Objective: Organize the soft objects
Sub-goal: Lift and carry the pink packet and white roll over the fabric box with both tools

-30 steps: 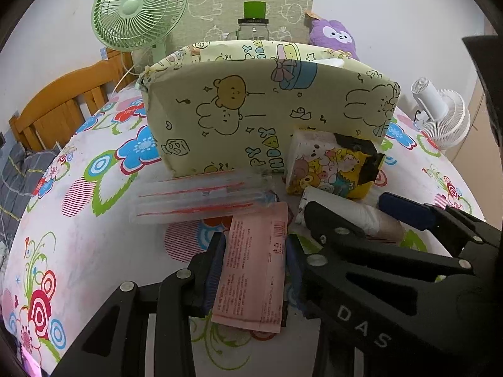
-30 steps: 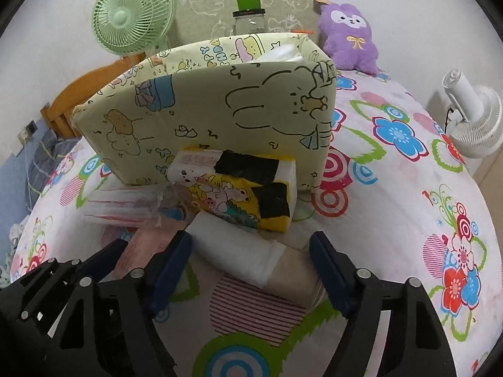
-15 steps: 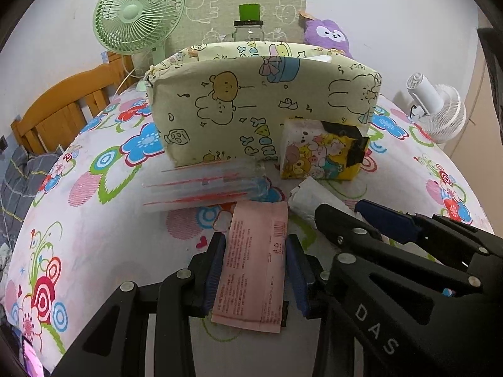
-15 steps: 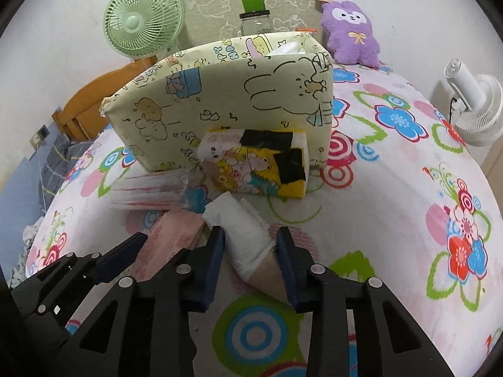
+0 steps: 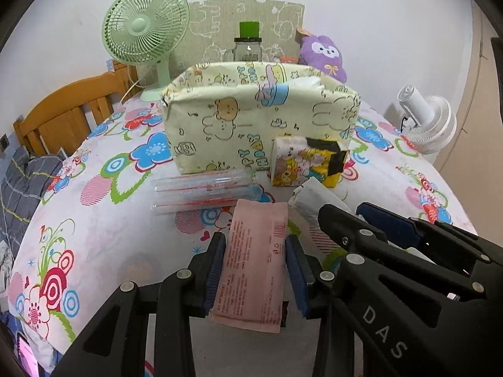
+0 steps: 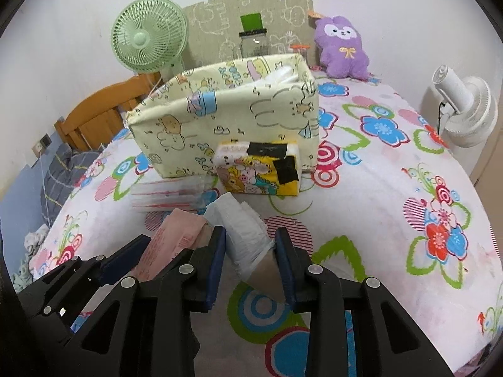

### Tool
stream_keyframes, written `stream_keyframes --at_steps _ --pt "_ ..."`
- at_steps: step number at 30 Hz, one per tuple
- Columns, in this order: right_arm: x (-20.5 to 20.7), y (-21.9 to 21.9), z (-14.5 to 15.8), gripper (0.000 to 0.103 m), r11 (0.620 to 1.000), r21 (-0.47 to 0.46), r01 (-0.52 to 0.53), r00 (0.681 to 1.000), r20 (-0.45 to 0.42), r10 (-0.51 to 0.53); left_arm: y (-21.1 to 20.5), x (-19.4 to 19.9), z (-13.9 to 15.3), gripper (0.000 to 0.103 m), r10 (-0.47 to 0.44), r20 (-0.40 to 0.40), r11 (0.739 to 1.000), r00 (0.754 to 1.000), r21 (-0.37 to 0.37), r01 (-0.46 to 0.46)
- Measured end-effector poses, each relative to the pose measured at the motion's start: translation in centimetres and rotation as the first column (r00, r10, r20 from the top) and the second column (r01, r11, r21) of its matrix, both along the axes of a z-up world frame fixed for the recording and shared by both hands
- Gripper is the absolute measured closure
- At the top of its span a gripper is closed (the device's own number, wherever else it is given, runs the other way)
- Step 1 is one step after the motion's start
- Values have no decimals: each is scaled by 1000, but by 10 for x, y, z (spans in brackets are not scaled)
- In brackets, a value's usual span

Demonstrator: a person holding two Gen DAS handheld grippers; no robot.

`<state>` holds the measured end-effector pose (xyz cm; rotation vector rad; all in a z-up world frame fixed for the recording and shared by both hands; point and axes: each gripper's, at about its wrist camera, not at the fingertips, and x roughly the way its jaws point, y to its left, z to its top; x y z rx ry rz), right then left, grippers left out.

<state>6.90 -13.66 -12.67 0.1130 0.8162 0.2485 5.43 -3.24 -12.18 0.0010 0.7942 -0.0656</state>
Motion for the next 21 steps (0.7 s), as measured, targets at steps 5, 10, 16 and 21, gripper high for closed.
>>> stream_keyframes --at_steps 5,10,16,21 --pt "-4 -1 12 68 1000 5 6 1000 19 -6 1 -4 11 63 2 26 1000 1000 -6 -2" --pt "-10 0 27 68 1000 -13 23 998 59 -22 1 -9 24 63 5 51 1000 999 -4 -5" --pt "-17 -2 44 68 999 -11 36 995 94 -35 0 -14 40 63 1 84 1000 996 0 -1" --pt "-22 -3 57 68 999 -14 42 993 111 -41 1 -17 51 63 3 100 1000 995 -3 -3"
